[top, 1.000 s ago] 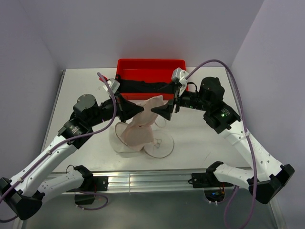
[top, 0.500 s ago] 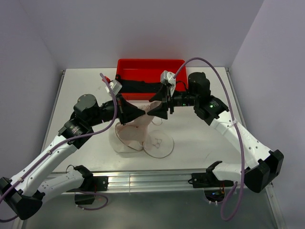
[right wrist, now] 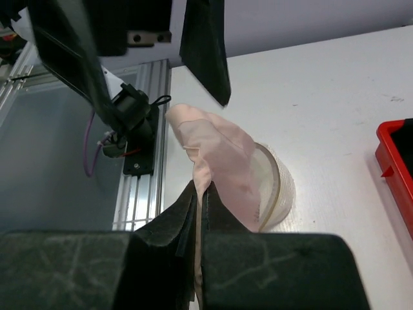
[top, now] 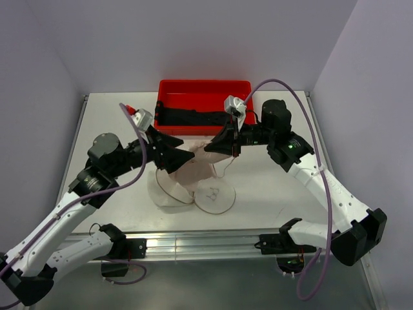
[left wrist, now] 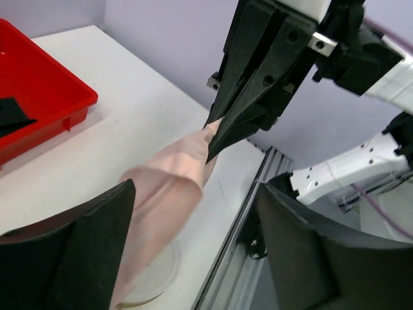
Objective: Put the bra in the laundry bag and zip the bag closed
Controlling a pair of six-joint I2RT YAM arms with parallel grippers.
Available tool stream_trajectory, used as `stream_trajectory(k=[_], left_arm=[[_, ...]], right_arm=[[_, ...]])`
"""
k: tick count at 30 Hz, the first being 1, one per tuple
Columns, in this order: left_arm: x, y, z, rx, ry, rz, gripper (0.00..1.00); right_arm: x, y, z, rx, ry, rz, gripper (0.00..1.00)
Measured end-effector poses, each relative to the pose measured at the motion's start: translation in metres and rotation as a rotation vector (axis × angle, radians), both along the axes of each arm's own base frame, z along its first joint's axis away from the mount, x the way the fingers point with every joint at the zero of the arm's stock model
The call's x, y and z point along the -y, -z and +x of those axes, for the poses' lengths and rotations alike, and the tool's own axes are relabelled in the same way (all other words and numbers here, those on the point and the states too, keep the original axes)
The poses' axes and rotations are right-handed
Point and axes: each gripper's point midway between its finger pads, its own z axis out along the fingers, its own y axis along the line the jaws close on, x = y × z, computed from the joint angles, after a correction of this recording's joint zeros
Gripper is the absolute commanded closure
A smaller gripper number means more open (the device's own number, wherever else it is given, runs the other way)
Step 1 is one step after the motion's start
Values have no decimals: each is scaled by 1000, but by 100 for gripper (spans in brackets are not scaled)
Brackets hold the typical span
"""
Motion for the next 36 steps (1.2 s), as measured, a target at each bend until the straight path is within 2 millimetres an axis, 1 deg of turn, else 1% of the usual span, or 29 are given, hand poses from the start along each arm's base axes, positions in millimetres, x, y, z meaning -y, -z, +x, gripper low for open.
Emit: stream_trajectory(k=[1,5,7,10,12,15,19,21,23,24,26,27,29,30,31,33,34,36], left_arm=[[-4,-3,-1,5,-20,-4,1],[-23,-15,-8,51,-83,-15,1],[-32,-18,-12,72,-107,-13,1],[-40,-15,-17,86,-123,7,1],[-41,-7,-18,80,-116,30,1],[-36,11,-17,52,-94,75,1],[-28,33,-14,9,-56,128,1],[-22,42,-13,-9,-24,151,1],[-16,49,-17,-25,18,161,1],[-15,51,-19,-30,34,164,3],[-13,54,-24,-39,61,163,16],[-12,54,-25,-40,74,159,29],[-10,53,-27,-40,85,149,46],[-9,53,-27,-39,88,147,56],[-8,52,-27,-45,88,139,71],[-6,50,-25,-51,87,119,85],[-6,49,-25,-53,86,111,94],[-4,48,-22,-65,74,93,100]], right_arm=[[2,0,2,-7,5,1,100],[6,-8,-1,-32,-7,13,100],[7,-18,-5,-32,-22,25,100],[9,-35,-15,-14,-57,48,100],[12,-47,-25,0,-79,66,100],[17,-68,-38,30,-103,93,100],[21,-92,-48,78,-124,122,100],[22,-98,-51,87,-128,127,100],[22,-98,-52,84,-130,125,100],[22,-97,-52,79,-129,123,100],[22,-96,-52,68,-129,118,100],[22,-95,-52,64,-129,116,100],[22,-95,-52,61,-130,116,100],[22,-95,-53,61,-132,116,100],[22,-95,-53,61,-133,116,100],[22,-94,-52,64,-131,115,100],[22,-94,-51,69,-126,113,100],[22,-91,-46,78,-99,105,100]])
